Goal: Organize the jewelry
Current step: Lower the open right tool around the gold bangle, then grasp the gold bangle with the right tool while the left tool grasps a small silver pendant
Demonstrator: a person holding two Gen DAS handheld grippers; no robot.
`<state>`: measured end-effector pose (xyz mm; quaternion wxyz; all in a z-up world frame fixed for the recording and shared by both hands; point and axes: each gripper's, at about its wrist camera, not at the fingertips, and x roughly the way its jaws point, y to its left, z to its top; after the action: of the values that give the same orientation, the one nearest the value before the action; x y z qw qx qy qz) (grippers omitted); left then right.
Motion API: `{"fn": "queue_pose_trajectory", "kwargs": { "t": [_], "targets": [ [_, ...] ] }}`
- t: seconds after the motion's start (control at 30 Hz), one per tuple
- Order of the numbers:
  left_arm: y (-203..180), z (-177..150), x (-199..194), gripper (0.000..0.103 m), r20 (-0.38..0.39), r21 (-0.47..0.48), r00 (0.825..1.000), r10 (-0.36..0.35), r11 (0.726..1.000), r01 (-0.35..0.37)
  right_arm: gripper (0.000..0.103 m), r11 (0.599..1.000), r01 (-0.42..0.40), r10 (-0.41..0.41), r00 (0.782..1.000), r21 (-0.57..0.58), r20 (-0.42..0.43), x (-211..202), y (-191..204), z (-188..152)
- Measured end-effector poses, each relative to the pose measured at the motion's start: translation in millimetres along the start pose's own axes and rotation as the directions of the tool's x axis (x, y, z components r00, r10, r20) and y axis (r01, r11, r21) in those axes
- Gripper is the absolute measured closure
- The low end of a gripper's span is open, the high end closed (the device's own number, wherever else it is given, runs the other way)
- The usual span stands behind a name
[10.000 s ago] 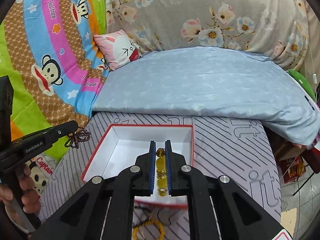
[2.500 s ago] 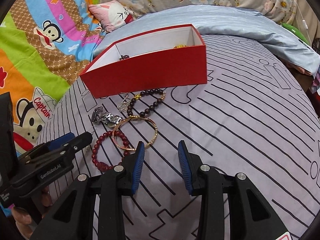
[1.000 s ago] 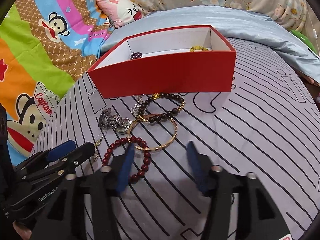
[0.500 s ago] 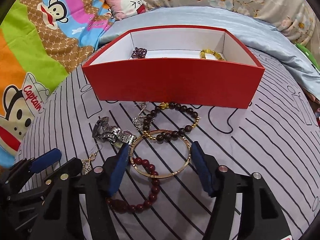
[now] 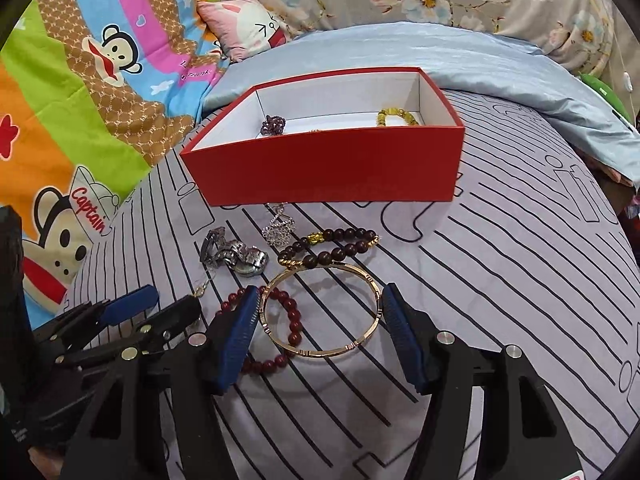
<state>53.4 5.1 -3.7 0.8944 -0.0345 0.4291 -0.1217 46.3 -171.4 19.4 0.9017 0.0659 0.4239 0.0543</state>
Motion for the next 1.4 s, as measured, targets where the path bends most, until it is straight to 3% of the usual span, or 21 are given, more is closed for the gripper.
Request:
{"fn": "queue_pose_trajectory", "kwargs": {
  "t": [0.23,0.6,0.83,0.93,1.3,1.37,1.4],
  "targets": [
    [-2.5,-0.3,0.5,0.048,0.000,0.007,1.000,0.007,1.000,-0.007,0.043,1.000,-0.003,0.004,0.998,0.027,-0.058,-1.7,-16.2,-18.6],
    [-6.2,-1.0,0.6,0.050,-0.003,0.025,1.000,0.005,1.000,-0.005,0.043,0.998,0.022,-0.020,0.999,0.059,-0.040,-22.5,-30.5,-36.6],
    [-14.1,-2.1,4.0,0.065,-0.002,0.068,0.999,0.033,0.997,-0.033,0.043,0.997,0.011,-0.008,0.999,0.073,-0.040,-24.5,-34.8,-39.0],
    [-15.3,-1.7,4.7,0.083,-0.004,0.076,0.999,0.032,0.997,-0.031,0.043,0.997,0.004,-0.002,0.999,0.073,-0.037,-24.8,-34.1,-38.7],
    [-17.5,-2.4,1.5,0.088,-0.010,0.072,1.000,-0.020,0.997,0.021,0.043,0.997,-0.001,0.003,1.000,0.071,-0.026,-28.2,-34.1,-34.5],
    [-16.8,-2.4,-0.3,0.099,-0.014,0.066,0.999,-0.029,0.997,0.029,0.043,0.997,-0.003,0.004,1.000,0.071,-0.019,-31.0,-34.1,-32.8],
    [-16.4,-2.2,-1.1,0.099,-0.017,0.061,0.999,-0.034,0.998,0.035,0.043,0.998,-0.004,0.005,1.000,0.070,-0.013,-32.8,-33.6,-31.1]
  ]
}}
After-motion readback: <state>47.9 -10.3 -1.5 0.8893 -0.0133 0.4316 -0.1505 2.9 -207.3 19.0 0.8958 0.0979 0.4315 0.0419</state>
